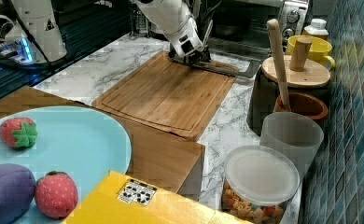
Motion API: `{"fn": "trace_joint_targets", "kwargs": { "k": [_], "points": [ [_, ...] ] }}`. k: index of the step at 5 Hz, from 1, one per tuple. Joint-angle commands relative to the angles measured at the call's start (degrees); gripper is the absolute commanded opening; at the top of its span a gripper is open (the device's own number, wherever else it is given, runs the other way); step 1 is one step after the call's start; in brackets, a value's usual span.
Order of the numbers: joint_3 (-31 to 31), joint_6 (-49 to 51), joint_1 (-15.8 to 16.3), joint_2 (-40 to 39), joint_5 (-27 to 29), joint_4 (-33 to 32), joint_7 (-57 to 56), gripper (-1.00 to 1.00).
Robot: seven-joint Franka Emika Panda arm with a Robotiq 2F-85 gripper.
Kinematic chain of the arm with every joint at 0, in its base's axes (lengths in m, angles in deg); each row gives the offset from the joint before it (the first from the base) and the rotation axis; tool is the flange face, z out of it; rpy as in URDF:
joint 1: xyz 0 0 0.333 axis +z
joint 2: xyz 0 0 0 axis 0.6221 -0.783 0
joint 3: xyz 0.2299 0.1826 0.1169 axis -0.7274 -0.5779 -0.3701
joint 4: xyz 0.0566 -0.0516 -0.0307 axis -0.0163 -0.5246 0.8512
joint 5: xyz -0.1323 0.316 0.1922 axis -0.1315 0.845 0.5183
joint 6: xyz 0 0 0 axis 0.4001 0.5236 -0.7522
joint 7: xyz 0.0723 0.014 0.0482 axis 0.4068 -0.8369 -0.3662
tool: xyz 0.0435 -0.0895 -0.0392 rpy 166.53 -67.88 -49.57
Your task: Close the oven.
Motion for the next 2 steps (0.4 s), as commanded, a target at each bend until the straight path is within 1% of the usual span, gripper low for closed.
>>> {"fn": "trace_joint_targets", "kwargs": {
  "k": [1, 2],
  "points": [
    [-7.5, 5.8, 7.7, 9.7, -9.2, 12.8, 16.3, -1.00],
    [-9.6, 6.5, 8.6, 9.8, -13.1, 16.0, 21.5, -1.00]
  ]
}}
